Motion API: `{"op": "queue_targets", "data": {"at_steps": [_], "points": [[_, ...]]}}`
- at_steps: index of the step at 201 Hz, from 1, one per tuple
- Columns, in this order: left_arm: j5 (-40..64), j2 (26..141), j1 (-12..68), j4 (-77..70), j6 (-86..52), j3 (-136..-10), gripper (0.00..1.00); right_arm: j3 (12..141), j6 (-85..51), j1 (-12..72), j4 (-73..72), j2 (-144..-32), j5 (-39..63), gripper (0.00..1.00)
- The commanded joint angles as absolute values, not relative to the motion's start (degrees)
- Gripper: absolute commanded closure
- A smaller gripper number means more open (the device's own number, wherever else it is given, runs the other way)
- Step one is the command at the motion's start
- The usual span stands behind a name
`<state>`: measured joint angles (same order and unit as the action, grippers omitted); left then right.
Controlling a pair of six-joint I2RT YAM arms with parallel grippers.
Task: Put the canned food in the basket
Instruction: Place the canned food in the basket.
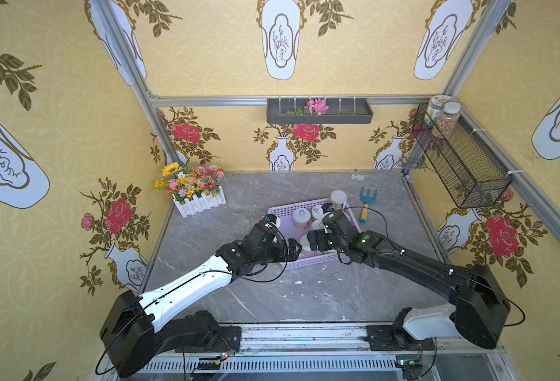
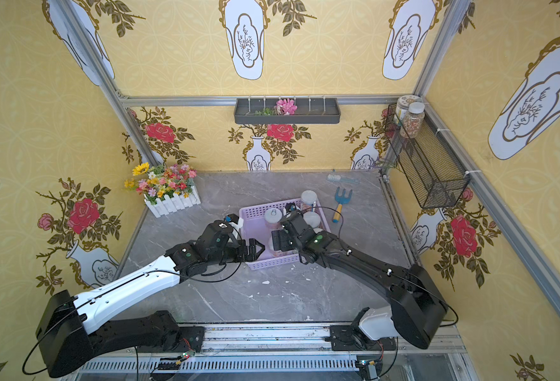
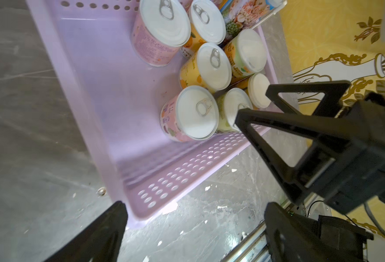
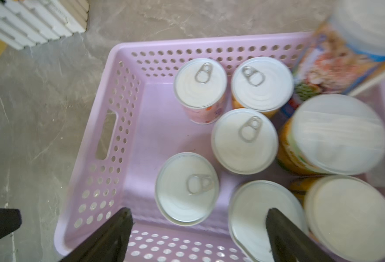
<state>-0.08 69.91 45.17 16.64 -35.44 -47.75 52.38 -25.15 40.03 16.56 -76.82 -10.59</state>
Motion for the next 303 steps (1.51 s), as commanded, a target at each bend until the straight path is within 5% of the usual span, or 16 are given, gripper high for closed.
{"op": "queue_targets", "data": {"at_steps": [1, 86, 303], "points": [[3.8, 73.8, 45.2, 11.2, -37.0, -49.6, 0.01, 49.6, -27.7, 34.4, 18.4, -72.7, -8.8, 0.04], [1.8, 92.0, 45.7, 16.2, -37.5, -62.6, 0.00, 47.3, -24.0, 3.5, 23.3, -69.4, 13.2, 0.01], [11.2, 102.6, 46.0, 10.9, -37.2, -66.3, 0.00, 48.0, -19.2, 1.6, 23.4, -75.6, 23.6, 0.01]]}}
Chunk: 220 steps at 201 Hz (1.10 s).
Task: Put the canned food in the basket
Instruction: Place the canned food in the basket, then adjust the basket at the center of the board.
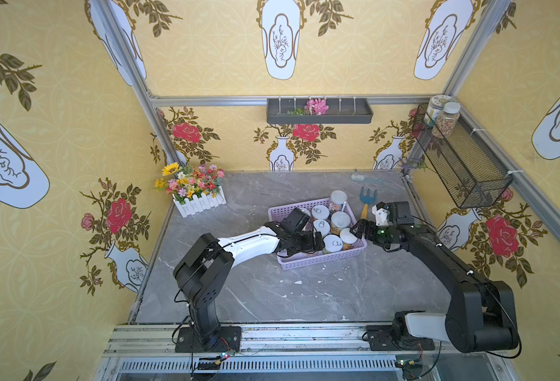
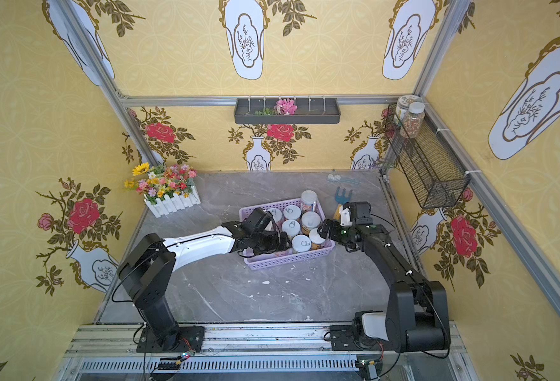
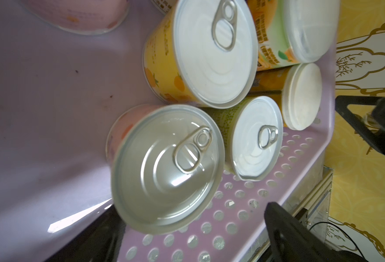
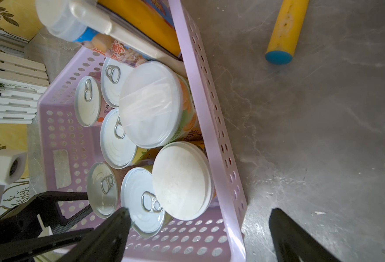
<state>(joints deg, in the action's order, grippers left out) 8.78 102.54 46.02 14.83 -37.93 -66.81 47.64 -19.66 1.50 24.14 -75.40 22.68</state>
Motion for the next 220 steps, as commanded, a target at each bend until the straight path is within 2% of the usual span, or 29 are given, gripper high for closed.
{"op": "queue_targets", "data": {"at_steps": [1, 51, 87, 118, 204, 220], "points": [[11.3, 102.5, 46.0, 10.9, -37.2, -66.3, 0.00, 48.1, -19.2, 1.5, 23.4, -75.6, 23.6, 0.01], [11.7, 102.0, 46.0, 11.0, -36.9, -64.9, 0.00, 48.0, -19.0, 1.5, 23.0, -76.7, 24.6, 0.01], [0.6, 99.6, 45.9, 21.9, -37.2, -67.7, 0.00, 48.7, -18.4, 1.5, 23.4, -77.9, 27.2, 0.01], [-1.1, 95.5, 45.9, 25.5, -33.9, -69.5, 0.00, 49.0, -17.2, 2.1, 23.9, -78.2, 30.8, 0.01], [-8.6, 81.4, 41.5, 24.3, -35.7, -60.7, 0.00, 46.8, -19.4, 14.4, 27.4, -74.0, 28.1, 0.00], [-11.1, 79.4, 41.1, 24.6, -35.4, -59.6, 0.00, 46.1, -20.6, 15.0, 27.6, -72.9, 24.9, 0.03]]}}
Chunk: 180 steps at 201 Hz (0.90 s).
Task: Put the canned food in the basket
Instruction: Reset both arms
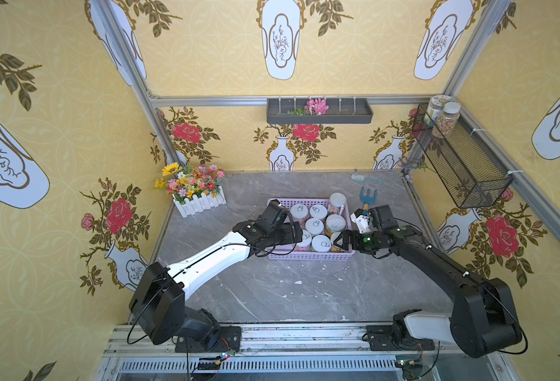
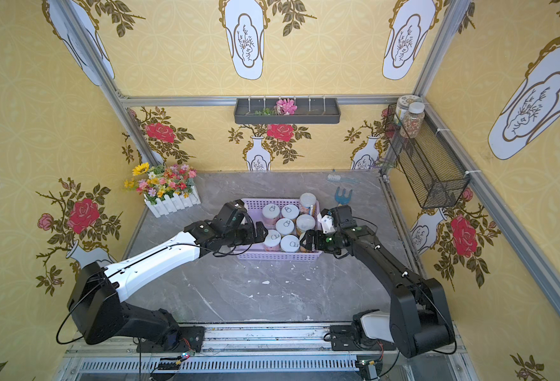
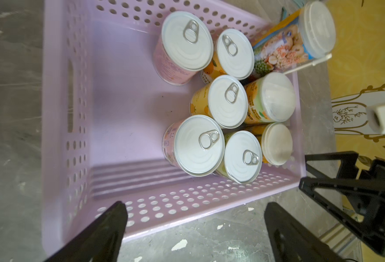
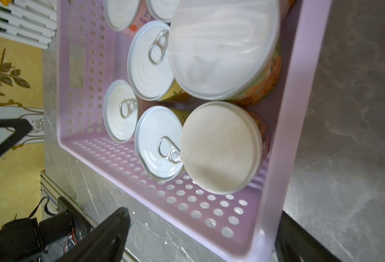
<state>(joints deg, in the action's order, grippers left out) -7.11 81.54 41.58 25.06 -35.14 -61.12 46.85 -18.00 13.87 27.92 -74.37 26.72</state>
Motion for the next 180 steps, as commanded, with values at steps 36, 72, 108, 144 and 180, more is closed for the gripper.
{"op": "queue_targets", "data": {"at_steps": [36, 72, 108, 144, 180], "points": [[-16.6, 73.5, 40.6, 23.8, -35.1, -56.8, 0.00, 48.6, -20.4, 14.6, 32.0, -69.4, 10.4, 0.03], [-18.3, 63.3, 40.6, 15.6, -32.2, -49.7, 0.00, 48.8, -18.4, 14.9, 30.9, -61.0, 9.1, 0.03], [-23.9, 56.0, 39.6, 2.8, -25.1, -39.5, 0.00, 47.3, -15.4, 14.2, 28.4, -59.5, -5.2, 0.03], [-29.0, 59.4, 34.4, -1.9, -16.3, -37.5, 0.00, 44.6, -11.2, 11.2, 21.2, -63.7, -14.7, 0.03], [-21.1, 58.5, 23.7, -7.6, -14.3, -33.6, 0.00, 40.2, -10.1, -0.4, 13.0, -64.7, -4.2, 0.03]]}}
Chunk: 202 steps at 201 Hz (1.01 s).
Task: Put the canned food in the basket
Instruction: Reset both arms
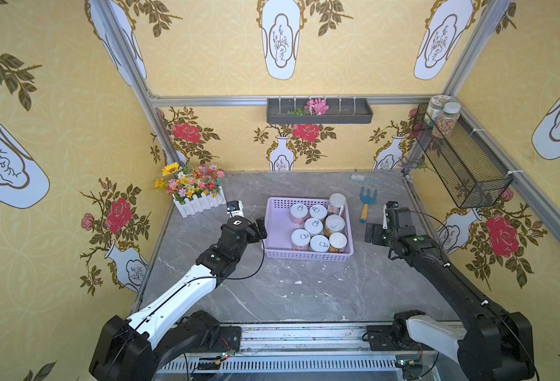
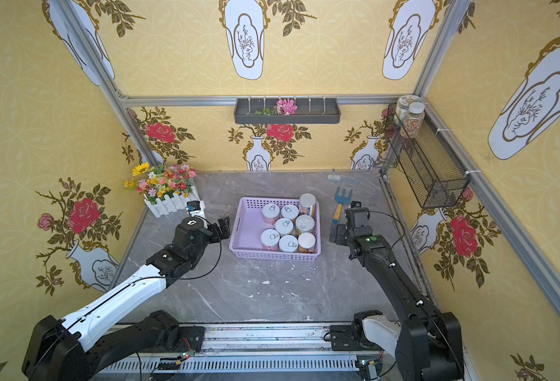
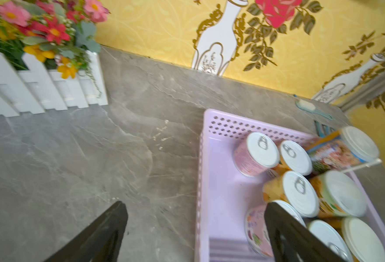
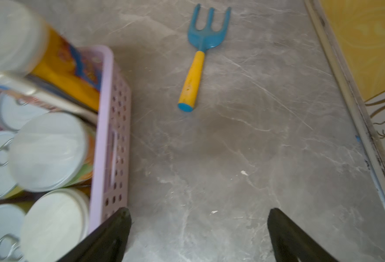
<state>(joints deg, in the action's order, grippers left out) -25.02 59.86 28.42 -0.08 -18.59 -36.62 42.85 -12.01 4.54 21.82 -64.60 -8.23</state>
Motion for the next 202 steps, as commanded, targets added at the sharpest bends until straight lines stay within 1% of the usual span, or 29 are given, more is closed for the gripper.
{"op": "queue_targets", "data": {"at_steps": [1, 29, 45, 62, 77, 106, 119, 142, 155, 175, 202], "points": [[-21.2, 58.3, 23.4, -8.0, -14.2, -33.3, 0.00, 40.0, -10.0, -0.6, 12.6, -64.6, -4.3, 0.03], [-20.6, 55.9, 18.3, -20.9, -9.5, -24.2, 0.00, 33.8, -9.4, -2.3, 3.3, -65.3, -8.0, 0.03], [-22.8, 56.2, 17.0, -25.7, -7.5, -20.6, 0.00, 30.4, -9.1, -2.6, -4.0, -67.1, -9.7, 0.03], [-27.1, 57.5, 15.7, -28.4, -6.7, -17.7, 0.00, 27.6, -8.1, -2.7, -11.6, -69.3, -8.2, 0.03], [-27.7, 59.3, 14.2, -33.2, -6.4, -14.2, 0.00, 26.9, -7.8, -2.8, -15.3, -71.5, -6.3, 0.03], [-25.8, 65.5, 12.2, -50.7, -3.2, -8.3, 0.00, 25.6, -6.5, -2.8, -22.8, -76.6, -5.1, 0.03], [-24.4, 66.8, 11.3, -45.4, -3.9, -11.1, 0.00, 24.8, -5.3, -3.0, -26.4, -78.1, -4.6, 0.03], [-20.7, 68.2, 10.8, -46.8, 2.5, -11.2, 0.00, 23.6, -5.1, -3.2, -32.2, -80.4, -2.2, 0.03], [-22.7, 67.0, 10.8, -54.4, 4.2, -7.5, 0.00, 23.9, -4.2, -3.2, -33.3, -82.1, 0.1, 0.03], [-23.2, 65.9, 9.1, -60.9, 3.4, -3.6, 0.00, 23.7, -3.2, -3.2, -33.5, -82.2, 2.2, 0.03], [-21.7, 71.3, 6.4, -72.5, 2.0, -0.1, 0.00, 19.5, -3.2, -3.2, -39.4, -80.3, 2.4, 0.03]]}}
